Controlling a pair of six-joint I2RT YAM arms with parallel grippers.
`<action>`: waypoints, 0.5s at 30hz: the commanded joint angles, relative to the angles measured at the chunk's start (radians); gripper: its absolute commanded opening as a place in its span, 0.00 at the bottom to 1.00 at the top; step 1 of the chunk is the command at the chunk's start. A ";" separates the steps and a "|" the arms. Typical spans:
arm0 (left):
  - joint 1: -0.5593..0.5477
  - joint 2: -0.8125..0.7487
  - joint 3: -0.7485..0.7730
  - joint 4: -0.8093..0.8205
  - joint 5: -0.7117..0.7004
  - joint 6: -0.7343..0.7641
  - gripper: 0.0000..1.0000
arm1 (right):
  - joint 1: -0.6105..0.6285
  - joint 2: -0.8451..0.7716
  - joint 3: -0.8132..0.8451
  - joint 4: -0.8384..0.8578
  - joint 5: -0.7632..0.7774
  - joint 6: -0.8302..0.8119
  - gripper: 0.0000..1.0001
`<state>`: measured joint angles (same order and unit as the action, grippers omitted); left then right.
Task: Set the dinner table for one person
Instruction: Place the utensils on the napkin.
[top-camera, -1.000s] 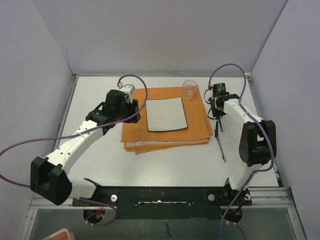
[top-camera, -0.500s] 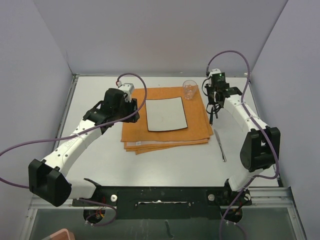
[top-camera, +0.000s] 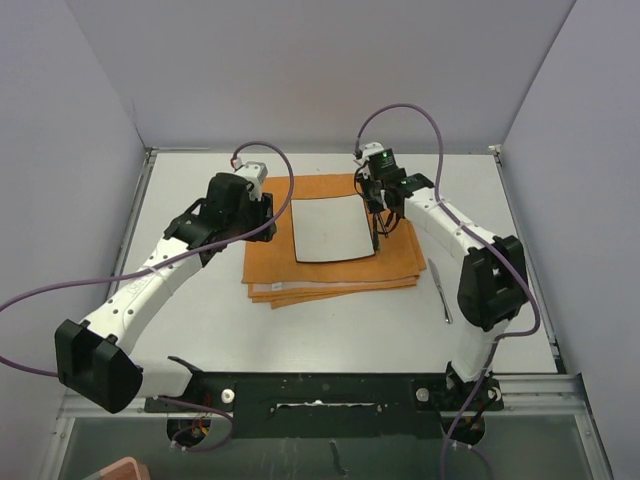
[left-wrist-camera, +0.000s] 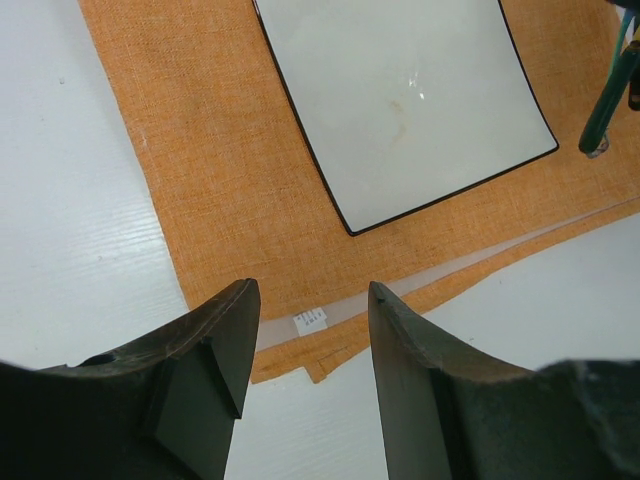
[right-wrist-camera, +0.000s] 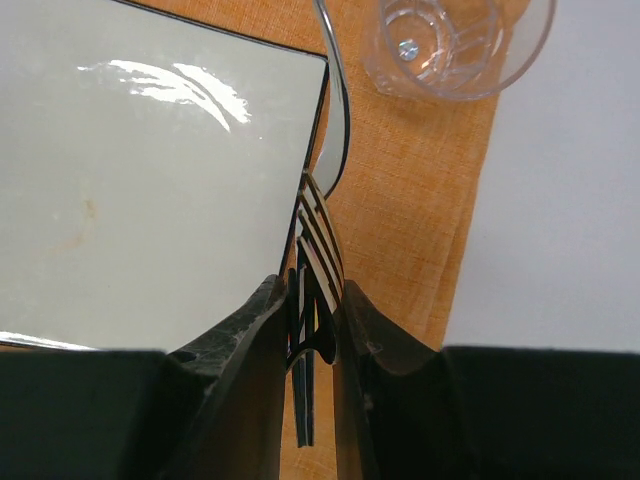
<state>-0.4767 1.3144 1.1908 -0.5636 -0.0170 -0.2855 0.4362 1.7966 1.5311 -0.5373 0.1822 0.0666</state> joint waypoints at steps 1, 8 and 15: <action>-0.005 -0.035 0.054 -0.002 -0.031 0.022 0.46 | -0.001 0.027 0.008 0.072 -0.008 0.043 0.00; -0.005 -0.023 0.049 0.000 -0.046 0.026 0.46 | 0.086 0.071 0.045 0.080 -0.030 0.051 0.00; -0.005 0.008 0.051 0.026 -0.036 0.010 0.46 | 0.163 0.173 0.084 0.097 -0.059 0.061 0.00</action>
<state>-0.4770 1.3148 1.1961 -0.5808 -0.0490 -0.2760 0.5709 1.9148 1.5528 -0.5152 0.1539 0.1104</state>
